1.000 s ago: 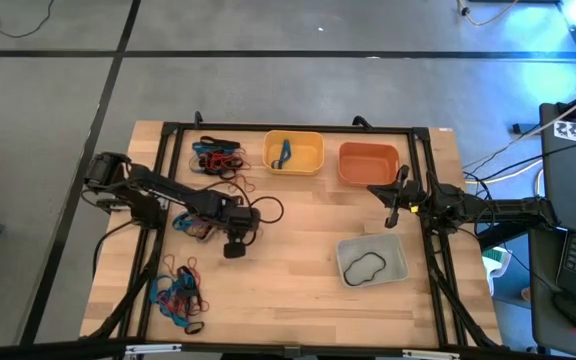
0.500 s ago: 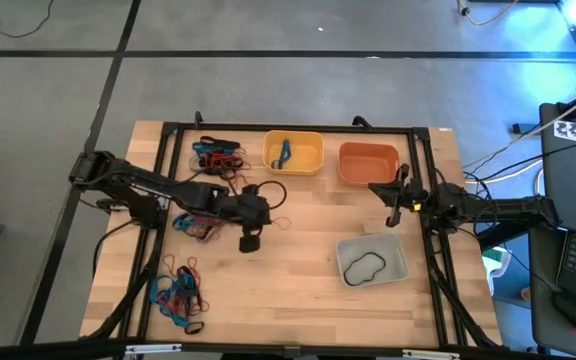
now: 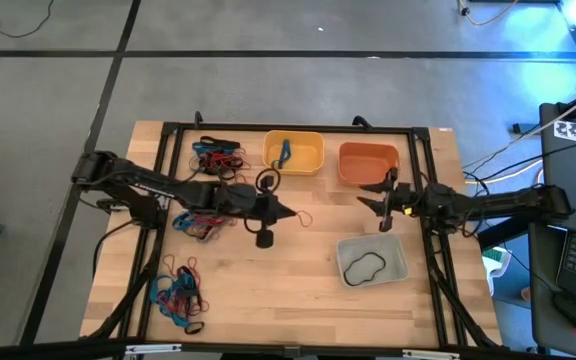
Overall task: Sort rubber bands into baskets
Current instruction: Put the red rubber band into the orange bin
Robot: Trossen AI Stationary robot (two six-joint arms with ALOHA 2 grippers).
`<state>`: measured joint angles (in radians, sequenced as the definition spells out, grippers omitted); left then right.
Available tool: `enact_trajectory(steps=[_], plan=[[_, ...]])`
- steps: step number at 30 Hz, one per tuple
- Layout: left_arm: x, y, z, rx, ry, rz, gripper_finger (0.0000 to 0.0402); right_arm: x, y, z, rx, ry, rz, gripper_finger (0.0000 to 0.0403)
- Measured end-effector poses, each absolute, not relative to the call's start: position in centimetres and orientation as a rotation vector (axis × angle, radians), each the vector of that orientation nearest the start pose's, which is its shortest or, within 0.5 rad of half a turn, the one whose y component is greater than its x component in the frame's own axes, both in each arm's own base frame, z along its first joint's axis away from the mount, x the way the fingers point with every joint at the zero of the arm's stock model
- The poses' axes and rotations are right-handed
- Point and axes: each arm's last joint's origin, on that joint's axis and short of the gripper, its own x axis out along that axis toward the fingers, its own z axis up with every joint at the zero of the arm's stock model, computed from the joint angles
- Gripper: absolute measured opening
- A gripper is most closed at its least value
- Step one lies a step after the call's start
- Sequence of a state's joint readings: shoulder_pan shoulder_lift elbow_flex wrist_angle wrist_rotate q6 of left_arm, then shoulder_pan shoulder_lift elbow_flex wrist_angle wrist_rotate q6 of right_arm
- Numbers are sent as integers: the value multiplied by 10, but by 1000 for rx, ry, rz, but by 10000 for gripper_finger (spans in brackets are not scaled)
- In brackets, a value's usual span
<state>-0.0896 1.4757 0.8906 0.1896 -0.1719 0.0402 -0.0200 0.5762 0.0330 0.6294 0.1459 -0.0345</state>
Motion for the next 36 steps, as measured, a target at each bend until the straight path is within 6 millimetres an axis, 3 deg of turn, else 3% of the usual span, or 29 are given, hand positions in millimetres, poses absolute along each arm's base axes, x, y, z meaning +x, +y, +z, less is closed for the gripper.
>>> enact_trajectory(steps=[4, 9, 21, 30, 36], plan=[[331, -21, 240, 97, 333, 84, 5, 143, -7, 179, -29, -97, -167, 234], [343, -19, 231, 86, 263, 97, 5, 153, -7, 176, -30, -80, -166, 268], [362, -16, 212, 69, 159, 112, 5, 202, -4, 189, -35, 11, -36, 269], [363, -15, 213, 43, 137, 114, 5, 244, 0, 198, -89, 35, 127, 269], [363, -16, 213, 43, 142, 113, 5, 257, 0, 209, -124, 3, 143, 268]])
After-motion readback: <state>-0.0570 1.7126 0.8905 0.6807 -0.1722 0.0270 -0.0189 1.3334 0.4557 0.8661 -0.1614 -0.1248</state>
